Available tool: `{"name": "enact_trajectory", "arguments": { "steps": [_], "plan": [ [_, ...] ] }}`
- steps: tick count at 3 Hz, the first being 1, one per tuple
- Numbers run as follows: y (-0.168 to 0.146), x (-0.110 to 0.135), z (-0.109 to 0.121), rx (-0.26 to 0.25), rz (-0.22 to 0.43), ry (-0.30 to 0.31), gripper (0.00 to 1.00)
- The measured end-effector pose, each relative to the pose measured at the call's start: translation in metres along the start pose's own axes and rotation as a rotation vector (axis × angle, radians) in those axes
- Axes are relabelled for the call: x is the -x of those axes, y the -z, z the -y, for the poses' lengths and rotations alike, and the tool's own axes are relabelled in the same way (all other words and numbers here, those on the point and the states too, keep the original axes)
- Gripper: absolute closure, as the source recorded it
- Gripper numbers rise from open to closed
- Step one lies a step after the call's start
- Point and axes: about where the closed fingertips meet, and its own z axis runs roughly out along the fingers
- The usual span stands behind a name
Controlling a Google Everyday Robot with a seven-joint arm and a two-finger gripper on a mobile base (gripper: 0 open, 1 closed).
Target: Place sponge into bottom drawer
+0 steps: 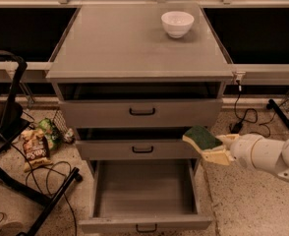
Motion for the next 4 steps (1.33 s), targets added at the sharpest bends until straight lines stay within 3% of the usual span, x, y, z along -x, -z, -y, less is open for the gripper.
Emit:
{"name": "enact_trajectory", "arguments": {
  "steps": [1,2,3,4],
  "plan": [
    [-0.031,-0.032,-0.005,0.050,0.000,-0.047,1.00],
    [-0.031,-0.033,-0.005,0.050,0.000,-0.048,1.00],
    [-0.067,-0.061,-0.016,0.093,-0.028,-0.043,1.00],
    [-0.136,-0.123,-0.039,0.163,-0.074,-0.039,1.00]
  ]
}}
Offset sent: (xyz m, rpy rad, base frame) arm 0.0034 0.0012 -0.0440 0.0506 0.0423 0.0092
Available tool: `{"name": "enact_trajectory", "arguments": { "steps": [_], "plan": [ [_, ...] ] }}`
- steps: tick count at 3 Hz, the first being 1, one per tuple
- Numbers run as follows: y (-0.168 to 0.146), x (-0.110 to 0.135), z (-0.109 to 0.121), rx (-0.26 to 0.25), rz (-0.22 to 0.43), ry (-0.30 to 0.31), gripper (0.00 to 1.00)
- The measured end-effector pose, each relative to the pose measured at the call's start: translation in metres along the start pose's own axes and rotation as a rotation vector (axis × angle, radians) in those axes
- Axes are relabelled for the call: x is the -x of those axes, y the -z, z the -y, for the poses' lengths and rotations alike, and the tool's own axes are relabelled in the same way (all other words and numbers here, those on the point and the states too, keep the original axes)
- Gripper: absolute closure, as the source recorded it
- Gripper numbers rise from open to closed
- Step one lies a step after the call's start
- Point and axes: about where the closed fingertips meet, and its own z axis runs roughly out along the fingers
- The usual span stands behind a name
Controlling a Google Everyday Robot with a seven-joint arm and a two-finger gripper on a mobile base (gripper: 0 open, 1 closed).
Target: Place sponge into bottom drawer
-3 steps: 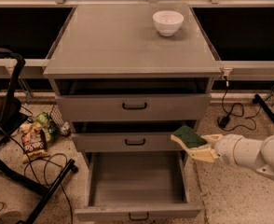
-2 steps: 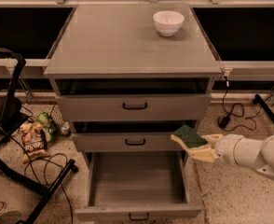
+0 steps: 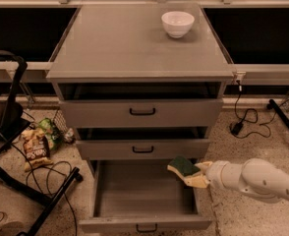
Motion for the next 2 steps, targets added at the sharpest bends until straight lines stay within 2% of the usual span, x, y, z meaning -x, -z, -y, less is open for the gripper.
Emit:
{"name": "enact_trajectory", "arguments": {
  "steps": [1,2],
  "plan": [
    [-0.076,-0.057,-0.002,0.053,-0.039,-0.025,1.00],
    [-0.149,-0.114,-0.008,0.112,-0.057,-0.090,1.00]
  ]
}}
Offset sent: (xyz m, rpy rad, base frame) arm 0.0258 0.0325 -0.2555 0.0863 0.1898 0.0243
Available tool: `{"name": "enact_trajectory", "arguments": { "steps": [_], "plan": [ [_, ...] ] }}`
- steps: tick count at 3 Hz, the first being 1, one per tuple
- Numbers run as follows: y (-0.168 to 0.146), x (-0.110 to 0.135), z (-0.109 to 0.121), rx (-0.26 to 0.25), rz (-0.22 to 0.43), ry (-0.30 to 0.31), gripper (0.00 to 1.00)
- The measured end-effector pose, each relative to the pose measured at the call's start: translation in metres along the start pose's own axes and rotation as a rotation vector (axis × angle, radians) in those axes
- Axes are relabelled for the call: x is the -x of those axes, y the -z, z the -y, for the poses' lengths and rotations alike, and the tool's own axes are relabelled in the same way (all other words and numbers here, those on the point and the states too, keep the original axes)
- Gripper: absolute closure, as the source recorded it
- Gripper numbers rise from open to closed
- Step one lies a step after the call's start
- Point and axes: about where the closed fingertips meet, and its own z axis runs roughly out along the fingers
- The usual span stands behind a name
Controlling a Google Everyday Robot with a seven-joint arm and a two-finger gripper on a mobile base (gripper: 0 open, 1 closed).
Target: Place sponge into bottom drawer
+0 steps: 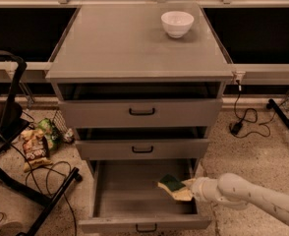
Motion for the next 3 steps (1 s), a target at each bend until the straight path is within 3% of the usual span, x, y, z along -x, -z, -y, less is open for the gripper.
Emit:
{"name": "enact_trajectory", "arguments": {
  "steps": [1,3],
  "plan": [
    [0.000,0.000,0.000,0.000,0.000,0.001,1.00],
    [-0.129,-0.033,-0.016,0.190,-0.027,0.083,1.00]
  ]
}}
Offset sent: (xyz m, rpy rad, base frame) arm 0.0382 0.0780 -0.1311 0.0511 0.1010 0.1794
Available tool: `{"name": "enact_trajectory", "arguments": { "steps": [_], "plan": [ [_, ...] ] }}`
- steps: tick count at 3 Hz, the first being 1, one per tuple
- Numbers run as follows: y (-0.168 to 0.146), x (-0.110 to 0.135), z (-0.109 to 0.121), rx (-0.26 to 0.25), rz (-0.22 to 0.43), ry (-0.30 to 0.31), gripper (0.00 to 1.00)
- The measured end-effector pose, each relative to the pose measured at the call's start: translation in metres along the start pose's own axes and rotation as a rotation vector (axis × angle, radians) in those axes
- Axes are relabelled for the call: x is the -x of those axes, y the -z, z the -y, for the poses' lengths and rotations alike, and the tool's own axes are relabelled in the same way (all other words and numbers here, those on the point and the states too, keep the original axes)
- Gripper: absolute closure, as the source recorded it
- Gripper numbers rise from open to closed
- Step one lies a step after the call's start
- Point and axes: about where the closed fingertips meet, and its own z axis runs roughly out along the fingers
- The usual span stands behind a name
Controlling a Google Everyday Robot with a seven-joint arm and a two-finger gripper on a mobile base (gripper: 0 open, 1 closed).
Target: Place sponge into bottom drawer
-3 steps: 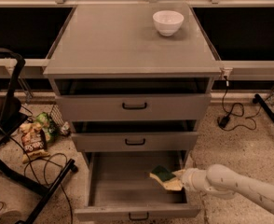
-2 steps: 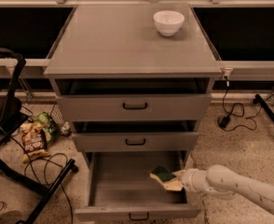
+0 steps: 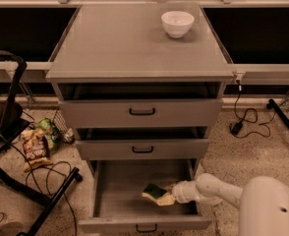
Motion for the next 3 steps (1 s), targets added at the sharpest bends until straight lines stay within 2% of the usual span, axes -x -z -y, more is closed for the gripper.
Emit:
{"name": "enact_trajectory", "arguments": {
  "steps": [1,2,3],
  "plan": [
    [-0.044,-0.013,0.007,0.047,0.016,0.049,1.00],
    [-0.046,-0.013,0.025,0.023,0.027,0.052,0.82],
    [-0.046,-0.013,0.024,0.023,0.027,0.052,0.59]
  ]
}}
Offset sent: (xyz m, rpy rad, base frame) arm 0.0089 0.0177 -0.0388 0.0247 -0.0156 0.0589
